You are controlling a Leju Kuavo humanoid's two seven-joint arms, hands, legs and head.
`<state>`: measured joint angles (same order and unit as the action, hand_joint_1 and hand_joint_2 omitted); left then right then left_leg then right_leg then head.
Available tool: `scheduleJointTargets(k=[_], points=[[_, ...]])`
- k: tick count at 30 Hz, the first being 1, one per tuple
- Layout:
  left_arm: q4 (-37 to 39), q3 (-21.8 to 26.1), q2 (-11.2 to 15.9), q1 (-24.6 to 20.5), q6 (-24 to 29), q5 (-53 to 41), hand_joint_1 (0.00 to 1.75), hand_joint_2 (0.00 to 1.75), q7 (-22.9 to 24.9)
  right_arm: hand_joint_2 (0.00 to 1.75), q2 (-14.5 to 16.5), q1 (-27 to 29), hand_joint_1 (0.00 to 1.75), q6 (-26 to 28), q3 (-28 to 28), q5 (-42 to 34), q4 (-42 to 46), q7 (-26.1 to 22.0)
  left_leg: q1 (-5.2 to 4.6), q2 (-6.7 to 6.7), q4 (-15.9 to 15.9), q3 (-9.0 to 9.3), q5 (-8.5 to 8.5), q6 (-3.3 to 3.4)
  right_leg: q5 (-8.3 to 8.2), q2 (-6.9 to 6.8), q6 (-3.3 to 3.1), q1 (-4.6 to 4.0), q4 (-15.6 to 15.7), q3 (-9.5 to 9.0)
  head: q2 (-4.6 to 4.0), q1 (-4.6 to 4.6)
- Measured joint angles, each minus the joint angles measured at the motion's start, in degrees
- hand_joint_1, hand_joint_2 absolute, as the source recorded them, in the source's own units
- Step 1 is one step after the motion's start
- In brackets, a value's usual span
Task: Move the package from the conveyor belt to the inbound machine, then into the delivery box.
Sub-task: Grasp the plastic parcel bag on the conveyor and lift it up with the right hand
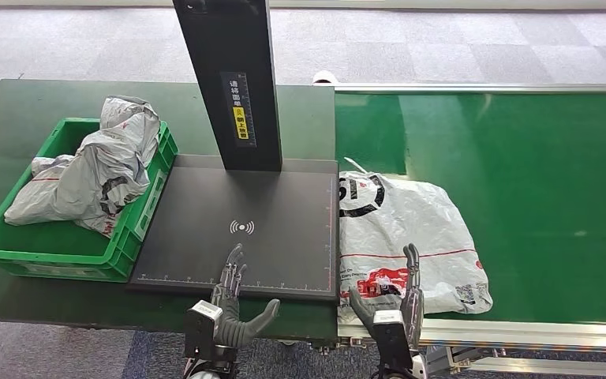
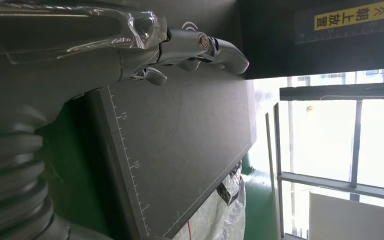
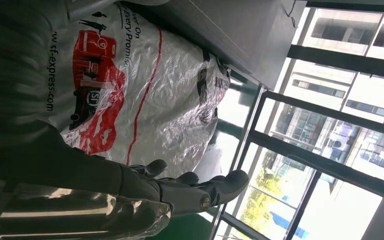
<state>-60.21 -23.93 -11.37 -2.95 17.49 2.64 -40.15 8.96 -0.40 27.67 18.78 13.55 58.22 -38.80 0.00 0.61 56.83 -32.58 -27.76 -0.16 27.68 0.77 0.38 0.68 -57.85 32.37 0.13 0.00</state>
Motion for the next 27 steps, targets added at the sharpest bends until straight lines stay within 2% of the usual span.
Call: scheduleJointTargets(k=[10,20,23,27], points=[[-0.1,0.0,0.0,-0.1,0.2,-0.4,0.0,1.75,0.0,1.75,0.0,0.0,0.0,0.4,0.0,-0.2,-0.2,-0.2,0.0,0.0,0.0,0.0,0.0,0.0,0.0,0.0,0.0,0.0,0.0,0.0,0.0,0.0],[-0.5,-0.8,-0.4,-0.1,2.8,-2.0,0.0,1.75,0.0,1.75,-1.0,-0.3,0.0,1.9,-1.1,0.2,0.4,0.3,0.0,0.0,0.0,0.01,0.0,0.0,-0.01,0.0,0.01,0.02,0.0,0.0,0.0,-0.01],[-0.5,-1.4,-0.5,-0.1,3.0,-1.9,0.0,1.75,0.0,1.75,-2.3,-1.0,0.0,2.3,-2.5,1.8,1.9,3.3,-0.01,-0.01,0.0,0.01,0.0,0.01,-0.02,0.0,0.01,0.03,0.0,-0.01,0.0,0.0],[-0.7,-1.7,-0.5,0.0,2.6,-0.7,0.0,1.75,0.0,1.75,-4.9,-2.7,0.0,-0.3,-5.4,4.8,3.1,13.8,-0.02,0.0,0.0,0.02,0.02,0.03,-0.05,0.0,0.03,0.07,0.0,-0.02,0.0,-0.01]])
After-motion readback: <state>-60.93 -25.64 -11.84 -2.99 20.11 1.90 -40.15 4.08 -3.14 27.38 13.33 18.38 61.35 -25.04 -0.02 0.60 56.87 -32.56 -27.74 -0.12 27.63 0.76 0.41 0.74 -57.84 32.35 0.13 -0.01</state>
